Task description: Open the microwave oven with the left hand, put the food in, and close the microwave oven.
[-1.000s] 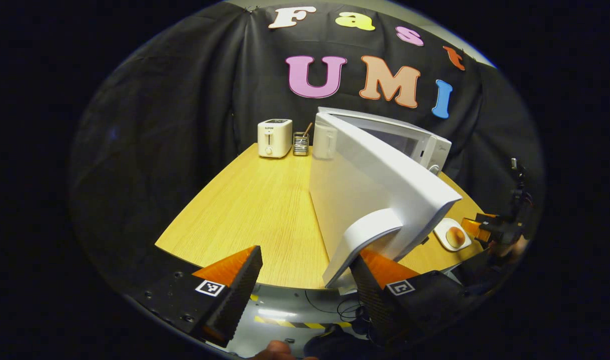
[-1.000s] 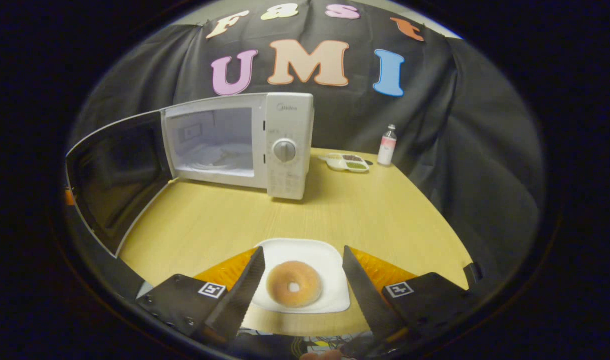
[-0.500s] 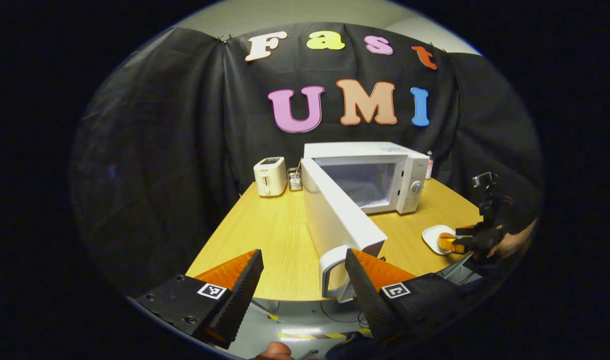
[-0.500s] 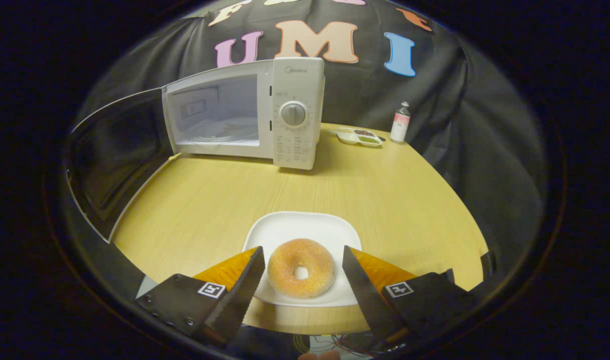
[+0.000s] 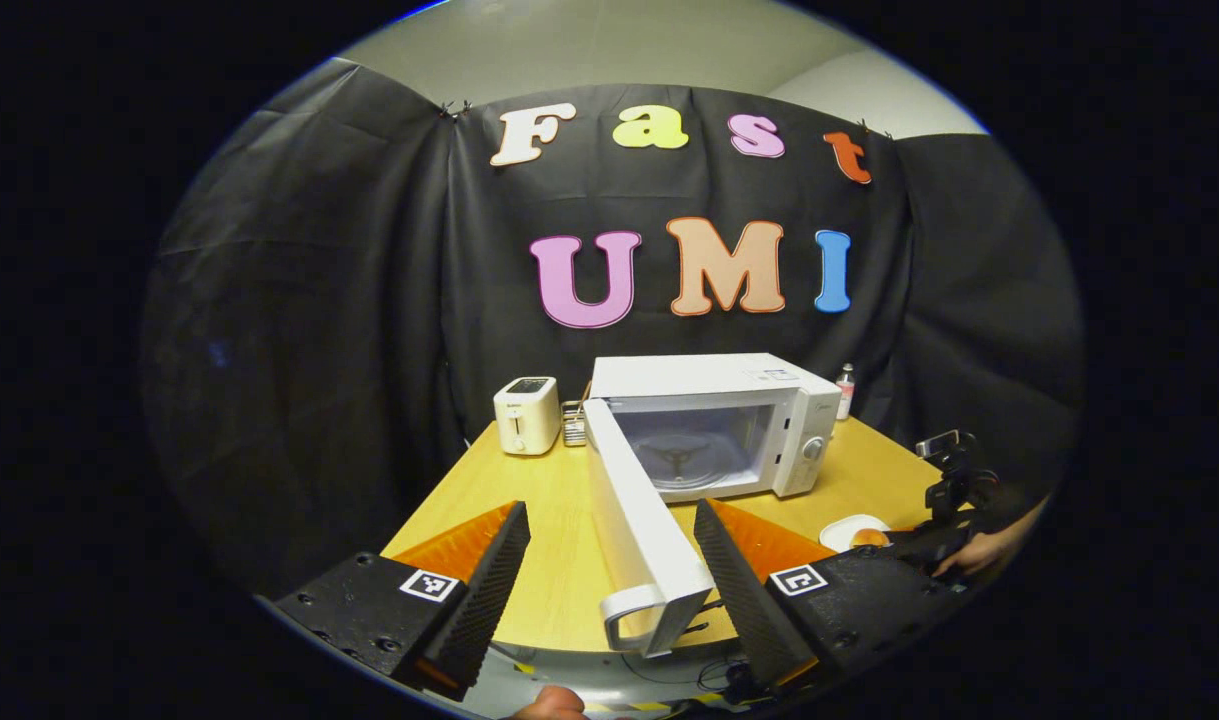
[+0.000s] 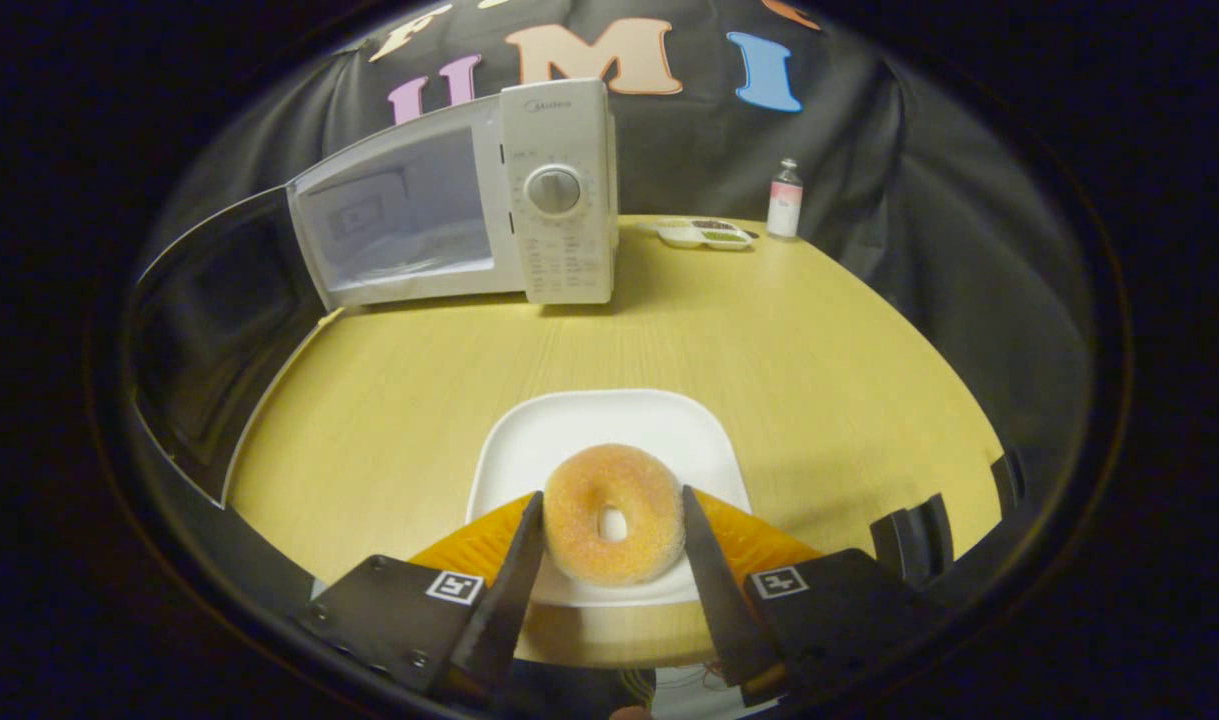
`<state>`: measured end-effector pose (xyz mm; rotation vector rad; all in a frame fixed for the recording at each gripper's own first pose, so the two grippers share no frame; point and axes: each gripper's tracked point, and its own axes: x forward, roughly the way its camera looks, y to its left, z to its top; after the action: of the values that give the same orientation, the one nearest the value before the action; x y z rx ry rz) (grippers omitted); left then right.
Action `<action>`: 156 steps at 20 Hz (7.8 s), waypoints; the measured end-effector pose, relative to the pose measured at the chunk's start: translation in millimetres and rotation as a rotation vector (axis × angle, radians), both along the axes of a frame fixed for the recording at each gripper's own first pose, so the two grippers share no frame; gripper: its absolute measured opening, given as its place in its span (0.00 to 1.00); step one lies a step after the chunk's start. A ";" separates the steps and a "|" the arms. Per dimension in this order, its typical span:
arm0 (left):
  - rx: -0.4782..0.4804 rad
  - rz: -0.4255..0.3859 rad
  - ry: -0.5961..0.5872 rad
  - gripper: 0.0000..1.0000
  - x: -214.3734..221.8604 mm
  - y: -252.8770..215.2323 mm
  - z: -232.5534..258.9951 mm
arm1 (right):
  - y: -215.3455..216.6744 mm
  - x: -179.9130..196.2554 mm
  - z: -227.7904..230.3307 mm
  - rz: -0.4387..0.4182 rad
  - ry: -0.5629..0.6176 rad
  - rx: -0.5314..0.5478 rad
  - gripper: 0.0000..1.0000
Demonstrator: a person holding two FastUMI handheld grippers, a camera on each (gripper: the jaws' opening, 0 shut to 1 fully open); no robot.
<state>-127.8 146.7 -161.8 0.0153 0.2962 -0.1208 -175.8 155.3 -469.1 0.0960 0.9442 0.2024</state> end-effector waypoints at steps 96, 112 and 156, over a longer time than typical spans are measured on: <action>0.156 0.137 0.135 0.89 -2.4 25.2 -105.4 | 3.8 163.6 429.6 -0.006 -0.766 0.237 0.86; 0.229 -0.249 0.098 0.00 58.3 -152.5 -127.6 | -145.0 127.7 433.5 -0.219 -0.772 0.007 0.87; 0.190 -0.401 0.106 0.00 236.6 -268.4 -155.9 | -184.3 123.9 416.6 -0.341 -0.745 -0.055 0.87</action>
<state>108.9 -121.7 -317.7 0.2582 0.4069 -0.4925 -51.9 -29.0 -52.5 0.1169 0.1814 -0.1058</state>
